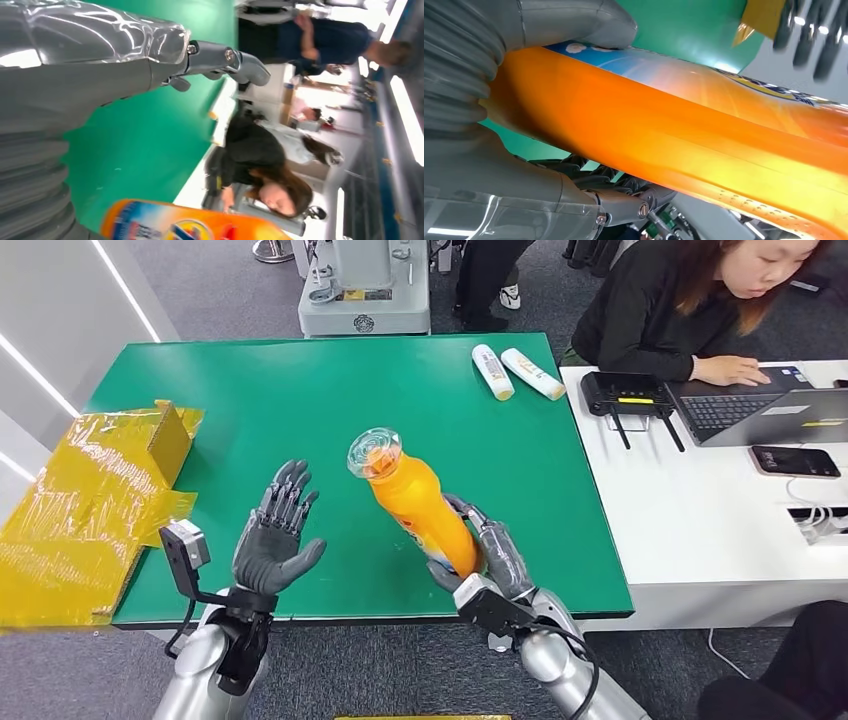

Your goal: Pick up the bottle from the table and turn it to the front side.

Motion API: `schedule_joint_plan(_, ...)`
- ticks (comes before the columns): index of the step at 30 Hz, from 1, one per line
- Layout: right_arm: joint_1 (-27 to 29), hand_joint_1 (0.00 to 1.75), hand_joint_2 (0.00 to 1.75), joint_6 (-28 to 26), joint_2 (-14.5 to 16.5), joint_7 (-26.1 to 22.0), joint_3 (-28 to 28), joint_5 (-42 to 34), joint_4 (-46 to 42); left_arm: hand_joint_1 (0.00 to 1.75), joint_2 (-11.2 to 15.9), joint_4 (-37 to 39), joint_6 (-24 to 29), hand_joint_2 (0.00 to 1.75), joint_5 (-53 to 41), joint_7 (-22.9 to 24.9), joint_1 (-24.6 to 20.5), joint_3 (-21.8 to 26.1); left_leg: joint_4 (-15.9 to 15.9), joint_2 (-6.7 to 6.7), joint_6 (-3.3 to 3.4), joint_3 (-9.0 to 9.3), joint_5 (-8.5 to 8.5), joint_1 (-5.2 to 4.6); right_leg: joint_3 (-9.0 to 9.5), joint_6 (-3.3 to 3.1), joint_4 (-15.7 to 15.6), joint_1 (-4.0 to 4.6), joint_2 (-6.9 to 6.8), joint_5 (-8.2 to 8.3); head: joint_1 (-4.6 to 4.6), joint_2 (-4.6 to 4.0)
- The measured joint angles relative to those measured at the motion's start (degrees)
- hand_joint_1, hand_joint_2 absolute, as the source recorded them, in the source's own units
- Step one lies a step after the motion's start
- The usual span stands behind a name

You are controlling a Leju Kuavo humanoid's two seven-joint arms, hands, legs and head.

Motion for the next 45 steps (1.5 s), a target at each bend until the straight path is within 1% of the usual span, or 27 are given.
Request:
schedule_joint_plan(3,-0.9,1.75,1.75,0.6,1.1,0.0,0.2,-0.1,0.5,0.00,0.3,0.4,-0.5,1.75,0.5,0.1,-2.6,-0.9,0.0,0.00,0.00,0.01,0.01,0.00,0.00,0.00,0.0,0.00,0.01,0.01,-0.01,-0.01)
schedule_joint_plan(7,-2.1,1.75,1.75,1.6,1.9,0.0,0.4,-0.1,1.4,0.00,0.8,1.0,-1.3,1.75,2.0,0.5,-4.9,-2.0,0.0,-0.01,-0.01,-0.01,0.01,0.00,-0.02,0.00,0.0,0.00,0.01,0.00,0.00,0.00)
schedule_joint_plan(12,-4.4,1.75,1.75,2.9,3.5,0.8,0.9,0.3,4.2,0.00,1.3,2.5,-2.0,1.75,3.8,3.4,-10.0,-4.0,0.0,0.00,-0.01,-0.01,0.01,0.00,-0.02,0.00,0.0,0.00,0.01,0.01,-0.01,-0.01)
schedule_joint_plan(15,-5.7,1.75,1.75,2.9,4.1,1.8,1.1,1.3,6.0,0.00,1.3,3.8,-2.2,1.75,4.3,4.3,-11.9,-5.2,0.0,0.01,-0.01,0.00,0.01,-0.01,-0.02,0.00,0.0,0.00,0.02,0.01,0.00,-0.01)
schedule_joint_plan(25,-7.9,1.75,1.75,1.8,4.4,4.4,1.4,5.5,11.3,0.00,1.3,6.9,-2.1,1.75,4.1,5.4,-13.0,-7.5,0.0,0.01,0.00,-0.01,0.00,-0.01,-0.04,0.00,0.0,0.00,0.03,0.00,-0.01,-0.02)
schedule_joint_plan(28,-9.3,1.75,1.75,1.5,4.4,4.0,1.3,6.5,14.2,0.00,1.3,8.4,-1.4,1.75,3.3,5.2,-13.3,-8.8,0.0,0.03,0.00,-0.01,0.00,-0.01,-0.04,-0.01,0.0,0.00,0.04,0.01,0.01,0.00)
schedule_joint_plan(35,-12.0,1.75,1.75,1.3,5.0,3.7,1.1,6.2,18.1,0.00,0.8,11.0,1.7,1.75,1.4,4.4,-14.0,-10.8,0.0,0.05,-0.01,0.00,0.01,-0.01,-0.04,-0.01,0.0,0.00,0.05,0.02,0.00,-0.01)
schedule_joint_plan(45,-12.2,1.75,1.75,0.9,6.0,3.9,0.8,6.3,19.2,0.00,-0.8,13.0,2.8,1.75,1.2,4.3,-15.6,-11.2,0.0,0.05,0.00,-0.02,0.00,-0.01,-0.05,-0.01,0.0,0.00,0.05,0.01,-0.01,-0.01)
